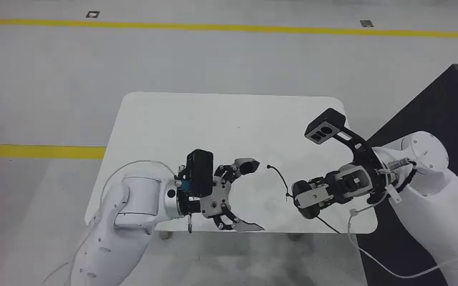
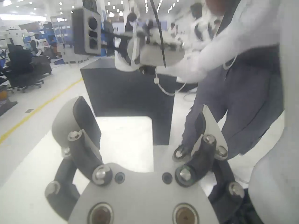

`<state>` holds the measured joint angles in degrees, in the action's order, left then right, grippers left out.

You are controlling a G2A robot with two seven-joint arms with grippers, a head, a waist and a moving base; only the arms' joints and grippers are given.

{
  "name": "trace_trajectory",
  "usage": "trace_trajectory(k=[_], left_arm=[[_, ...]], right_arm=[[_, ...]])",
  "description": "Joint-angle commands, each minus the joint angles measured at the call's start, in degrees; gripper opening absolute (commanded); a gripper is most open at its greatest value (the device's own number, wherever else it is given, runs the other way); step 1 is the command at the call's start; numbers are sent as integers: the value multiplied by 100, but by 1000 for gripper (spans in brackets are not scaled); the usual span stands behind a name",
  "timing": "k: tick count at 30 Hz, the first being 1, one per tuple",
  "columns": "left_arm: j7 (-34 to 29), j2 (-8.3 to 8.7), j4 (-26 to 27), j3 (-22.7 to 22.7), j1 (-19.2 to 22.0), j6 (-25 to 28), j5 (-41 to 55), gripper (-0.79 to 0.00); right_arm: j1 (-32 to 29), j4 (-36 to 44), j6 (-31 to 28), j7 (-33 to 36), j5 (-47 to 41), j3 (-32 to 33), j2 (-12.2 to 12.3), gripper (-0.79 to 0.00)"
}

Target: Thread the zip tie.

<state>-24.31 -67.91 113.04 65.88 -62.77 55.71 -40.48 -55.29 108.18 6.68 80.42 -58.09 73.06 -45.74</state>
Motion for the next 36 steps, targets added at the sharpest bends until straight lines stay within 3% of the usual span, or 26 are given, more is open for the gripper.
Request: trace_trajectory(k=[1, 4, 6, 7, 9, 18, 25, 27, 31, 36], left_arm=[[-72, 23, 116, 6, -98, -21, -368, 0], [66, 39, 187, -1, -255, -99, -302, 0], [153, 44, 206, 23, -305, -235, -274, -142], [213, 43, 218, 26, -320, -308, -257, -142], [371, 34, 229, 8, -310, -436, -180, 0], [411, 31, 230, -10, -318, -504, -154, 0], [139, 45, 531, -106, -264, -1065, 487, 0], [47, 53, 633, -105, -238, -1167, 525, -89], [-71, 57, 744, -148, -161, -1319, 554, -151], [-119, 51, 827, -252, -103, -1503, 468, -332]], right_arm=[[0, 0, 0, 0, 0, 0, 0, -785], [0, 0, 0, 0, 0, 0, 0, -785], [0, 0, 0, 0, 0, 0, 0, -785], [0, 0, 0, 0, 0, 0, 0, -785], [0, 0, 0, 0, 0, 0, 0, -785], [0, 0, 0, 0, 0, 0, 0, -785], [0, 0, 0, 0, 0, 0, 0, -785], [0, 0, 0, 0, 0, 0, 0, -785], [0, 0, 0, 0, 0, 0, 0, -785], [0, 0, 0, 0, 0, 0, 0, -785]])
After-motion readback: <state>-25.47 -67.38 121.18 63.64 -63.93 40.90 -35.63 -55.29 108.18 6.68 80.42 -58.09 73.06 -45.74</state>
